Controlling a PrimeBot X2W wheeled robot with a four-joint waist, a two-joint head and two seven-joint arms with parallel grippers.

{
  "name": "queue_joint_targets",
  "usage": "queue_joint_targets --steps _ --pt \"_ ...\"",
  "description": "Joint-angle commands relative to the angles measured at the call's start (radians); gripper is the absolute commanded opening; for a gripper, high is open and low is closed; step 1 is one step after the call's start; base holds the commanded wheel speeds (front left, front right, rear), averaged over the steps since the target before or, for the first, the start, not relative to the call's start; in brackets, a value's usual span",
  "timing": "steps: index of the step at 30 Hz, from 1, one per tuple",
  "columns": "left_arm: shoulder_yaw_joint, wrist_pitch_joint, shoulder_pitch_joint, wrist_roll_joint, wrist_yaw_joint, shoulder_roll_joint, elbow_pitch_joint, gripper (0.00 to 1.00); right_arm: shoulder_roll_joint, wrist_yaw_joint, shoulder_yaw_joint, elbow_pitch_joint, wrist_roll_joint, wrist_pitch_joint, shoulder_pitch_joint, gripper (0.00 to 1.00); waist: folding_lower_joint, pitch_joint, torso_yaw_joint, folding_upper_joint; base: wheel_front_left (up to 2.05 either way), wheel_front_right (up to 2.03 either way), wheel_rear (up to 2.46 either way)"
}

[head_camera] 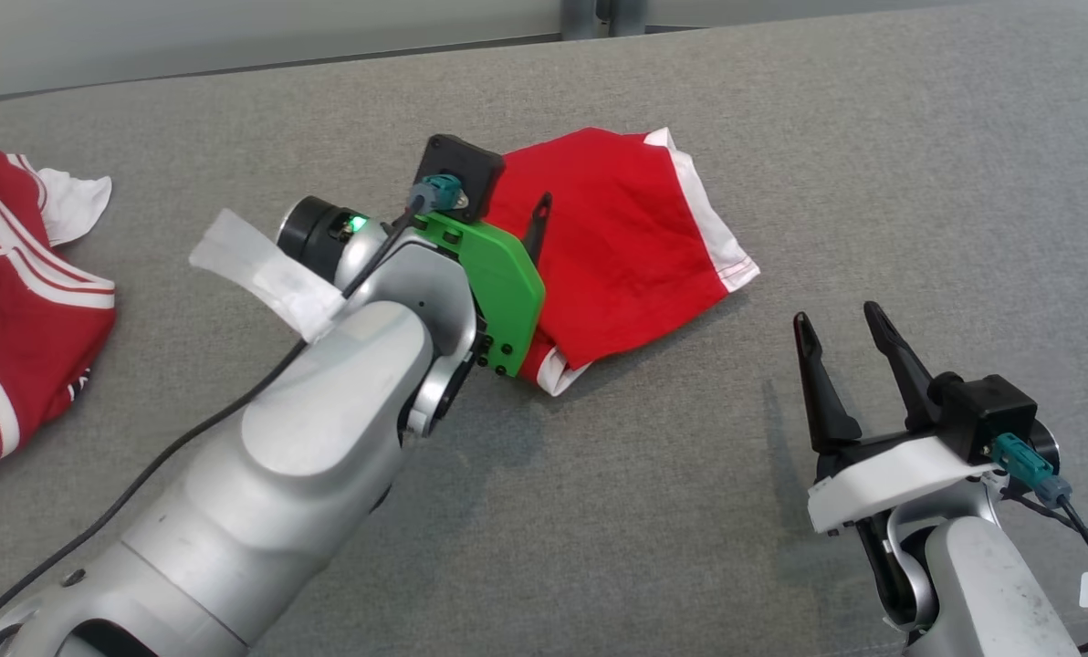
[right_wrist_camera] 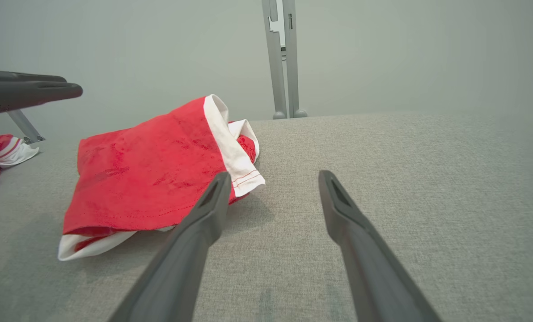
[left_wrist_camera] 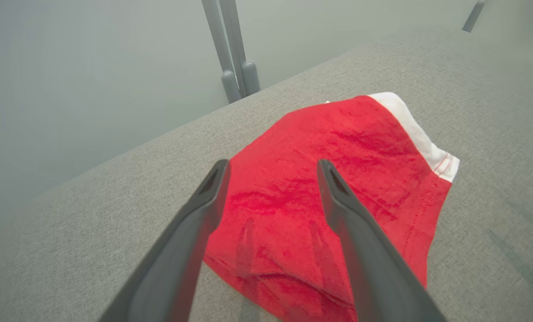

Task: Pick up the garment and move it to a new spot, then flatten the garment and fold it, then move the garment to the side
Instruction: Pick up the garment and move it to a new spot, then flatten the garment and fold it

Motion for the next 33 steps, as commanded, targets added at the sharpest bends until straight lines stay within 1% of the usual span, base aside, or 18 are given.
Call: queue_joint_targets --steps 1,6,11,12,18,25,30,33 --pt "-0.014 0.011 0.01 0.01 -0.006 -0.008 -0.012 1.0 -0.002 0.0 -0.004 -0.008 0.001 -0.008 -0.001 1.0 0.0 0.013 -0.039 0.0 0.0 0.0 0.0" --pt "-0.071 0.05 0.029 0.029 -0.017 -0.018 -0.033 1.0 -0.002 0.0 -0.016 -0.017 0.006 -0.024 -0.005 1.0 0.0 0.036 -0.121 0.0 0.0 0.0 0.0" --pt "-0.114 0.077 0.035 0.05 -0.014 -0.02 -0.033 1.0 -0.002 0.0 -0.033 -0.014 0.021 -0.04 -0.005 1.0 0.0 0.057 -0.199 0.0 0.0 0.0 0.0" --pt "-0.114 0.077 0.035 0.05 -0.014 -0.02 -0.033 1.0 -0.002 0.0 -0.033 -0.014 0.021 -0.04 -0.005 1.0 0.0 0.057 -0.199 0.0 0.0 0.0 0.0" --pt "-0.15 0.092 0.039 0.075 -0.021 -0.005 -0.032 1.0 -0.002 0.0 -0.051 0.002 0.039 -0.053 0.0 1.0 0.0 0.078 -0.262 0.0 0.0 0.0 0.0" --pt "-0.203 0.091 0.023 0.145 0.016 0.023 0.003 1.0 -0.002 0.0 -0.043 0.017 0.053 -0.066 -0.006 1.0 0.0 0.096 -0.296 0.0 0.0 0.0 0.0" --pt "-0.204 0.053 0.017 0.171 0.052 0.037 0.042 1.0 -0.002 0.0 -0.032 0.022 0.059 -0.069 -0.011 1.0 0.0 0.11 -0.299 0.0 0.0 0.0 0.0" --pt "-0.207 0.027 0.011 0.186 0.062 0.043 0.065 1.0 -0.002 0.0 -0.026 0.026 0.06 -0.072 -0.016 1.0 0.0 0.116 -0.295 0.0 0.0 0.0 0.0"
